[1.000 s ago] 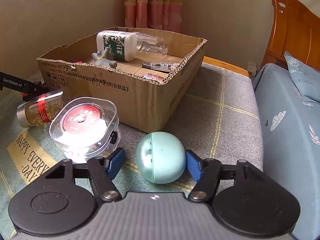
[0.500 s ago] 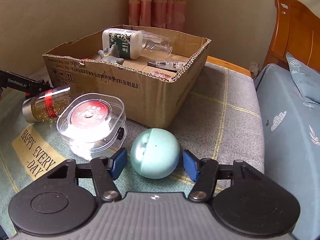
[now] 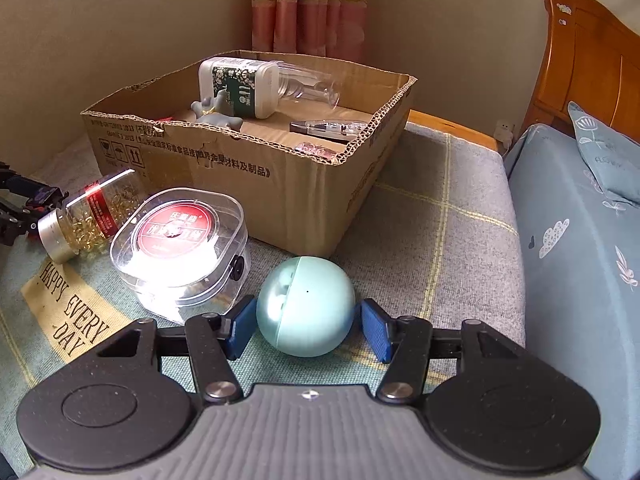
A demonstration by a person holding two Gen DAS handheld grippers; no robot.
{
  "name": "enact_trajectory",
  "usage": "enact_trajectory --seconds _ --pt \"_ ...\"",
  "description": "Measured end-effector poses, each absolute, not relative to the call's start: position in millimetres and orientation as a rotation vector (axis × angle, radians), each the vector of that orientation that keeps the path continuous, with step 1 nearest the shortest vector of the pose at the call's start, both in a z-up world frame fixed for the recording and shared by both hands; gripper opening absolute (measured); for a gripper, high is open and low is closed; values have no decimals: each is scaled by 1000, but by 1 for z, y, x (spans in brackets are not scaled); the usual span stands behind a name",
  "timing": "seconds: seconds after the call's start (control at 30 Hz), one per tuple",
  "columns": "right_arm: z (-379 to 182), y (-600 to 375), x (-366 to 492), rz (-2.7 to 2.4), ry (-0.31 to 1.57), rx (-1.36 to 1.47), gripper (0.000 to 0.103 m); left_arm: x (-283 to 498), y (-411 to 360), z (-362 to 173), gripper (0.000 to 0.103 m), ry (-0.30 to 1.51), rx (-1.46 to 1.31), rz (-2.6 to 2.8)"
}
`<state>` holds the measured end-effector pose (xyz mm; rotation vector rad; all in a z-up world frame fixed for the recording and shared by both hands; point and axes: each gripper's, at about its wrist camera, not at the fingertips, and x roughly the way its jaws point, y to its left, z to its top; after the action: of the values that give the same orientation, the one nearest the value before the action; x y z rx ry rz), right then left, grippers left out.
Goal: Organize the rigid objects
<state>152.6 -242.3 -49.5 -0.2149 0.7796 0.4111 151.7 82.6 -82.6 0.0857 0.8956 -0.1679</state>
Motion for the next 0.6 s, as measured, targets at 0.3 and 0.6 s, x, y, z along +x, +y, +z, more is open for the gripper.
enact_trajectory --seconds 0.3,0.6 --pt "-55 -251 146 407 798 -192 92 141 96 -88 97 916 51 -76" --pt "-59 -248 141 411 794 -196 103 136 87 -92 103 883 37 -102"
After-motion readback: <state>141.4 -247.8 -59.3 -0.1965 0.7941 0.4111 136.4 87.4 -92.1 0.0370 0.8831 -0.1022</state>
